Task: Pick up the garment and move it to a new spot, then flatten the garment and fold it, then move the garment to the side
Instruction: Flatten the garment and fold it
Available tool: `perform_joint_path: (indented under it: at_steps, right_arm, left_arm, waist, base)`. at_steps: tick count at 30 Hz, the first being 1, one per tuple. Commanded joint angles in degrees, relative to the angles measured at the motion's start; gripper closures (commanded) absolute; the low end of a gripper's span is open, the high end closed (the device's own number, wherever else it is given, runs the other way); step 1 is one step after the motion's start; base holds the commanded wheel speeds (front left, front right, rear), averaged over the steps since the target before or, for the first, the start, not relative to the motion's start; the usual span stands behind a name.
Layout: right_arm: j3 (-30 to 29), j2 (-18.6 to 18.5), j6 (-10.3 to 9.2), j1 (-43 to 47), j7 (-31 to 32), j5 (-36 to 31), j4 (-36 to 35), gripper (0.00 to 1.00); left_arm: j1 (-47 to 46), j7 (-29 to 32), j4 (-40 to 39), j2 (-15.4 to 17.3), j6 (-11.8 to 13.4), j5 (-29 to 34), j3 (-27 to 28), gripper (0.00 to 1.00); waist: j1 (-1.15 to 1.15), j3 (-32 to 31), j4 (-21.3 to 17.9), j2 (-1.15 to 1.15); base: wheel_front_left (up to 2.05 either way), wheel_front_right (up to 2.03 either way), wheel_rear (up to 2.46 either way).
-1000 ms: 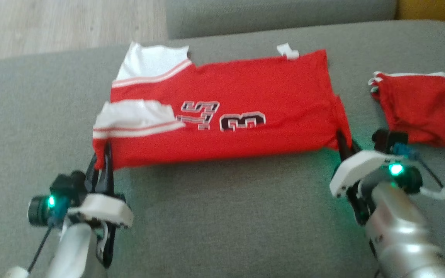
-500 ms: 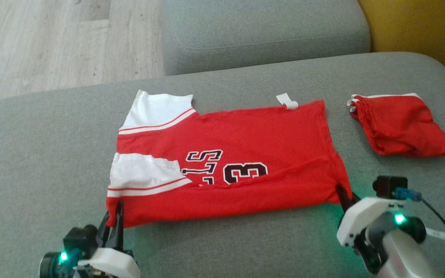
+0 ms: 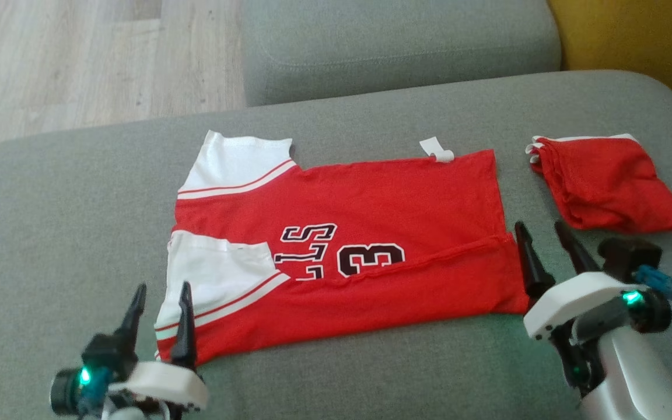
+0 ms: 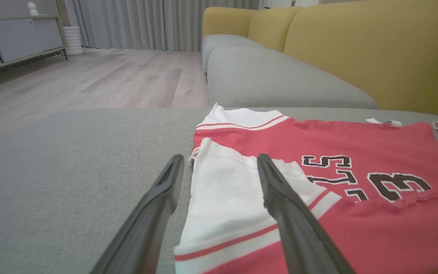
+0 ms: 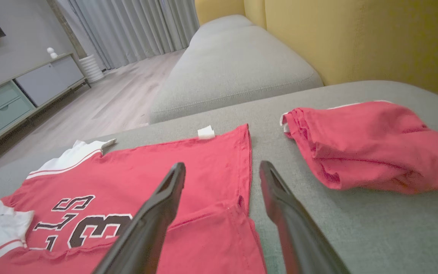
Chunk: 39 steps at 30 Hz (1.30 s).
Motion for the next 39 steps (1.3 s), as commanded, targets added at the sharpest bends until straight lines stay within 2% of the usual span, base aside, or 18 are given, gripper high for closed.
perform_joint_path:
  at_steps: [1, 8, 14, 18, 27, 32, 39]
  right_arm:
    - [0.24, 0.27, 0.11, -2.21, -1.66, -1.32, -3.79, 0.0]
    - [-2.58, 0.99, 0.11, -5.62, -3.5, -4.58, -7.98, 0.0]
    - [-2.75, 1.19, 0.11, -9.72, -3.2, -6.02, -8.98, 0.0]
    - [-2.61, 1.12, 0.11, -13.85, -2.9, -6.99, -9.22, 0.0]
    - [-0.5, 1.28, 0.11, -21.99, -3.35, -7.58, -9.3, 0.0]
    - [0.32, 1.46, 0.11, -24.09, -3.92, -7.48, -9.27, 0.0]
    - [1.02, 1.64, 0.11, -25.2, -4.69, -7.02, -9.28, 0.0]
  left_arm:
    - [-4.15, -1.55, -3.36, 0.73, 0.32, -0.63, 2.8, 0.0]
    - [-11.94, -2.45, -7.45, 2.89, -1.26, -0.86, 3.78, 0.0]
    - [-22.18, 2.82, -4.23, 6.68, -4.58, -1.45, 1.85, 0.0]
    - [-32.2, 10.05, 1.03, 10.5, -6.2, -2.88, -2.15, 0.0]
    - [-49.14, 24.17, 13.07, 21.4, -6.47, -11.88, -16.34, 0.0]
    - [-53.94, 26.2, 16.86, 25.61, -6.48, -15.88, -21.32, 0.0]
    - [-58.03, 25.79, 21.83, 27.62, -6.49, -19.17, -25.58, 0.0]
  waist:
    - [0.0, 0.91, -0.11, 0.0]
    - [0.0, 5.64, -0.12, 0.0]
    - [0.0, 10.3, -1.07, 0.0]
    - [0.0, 14.45, -2.59, 0.0]
    - [0.0, 22.52, -7.88, 0.0]
    - [0.0, 25.61, -10.04, 0.0]
    - [0.0, 28.01, -11.9, 0.0]
  base:
    - [0.0, 0.0, 0.0]
    - [0.0, 0.0, 0.0]
    - [0.0, 0.0, 0.0]
    - [0.0, 0.0, 0.0]
    - [0.0, 0.0, 0.0]
    - [0.0, 0.0, 0.0]
    - [0.0, 0.0, 0.0]
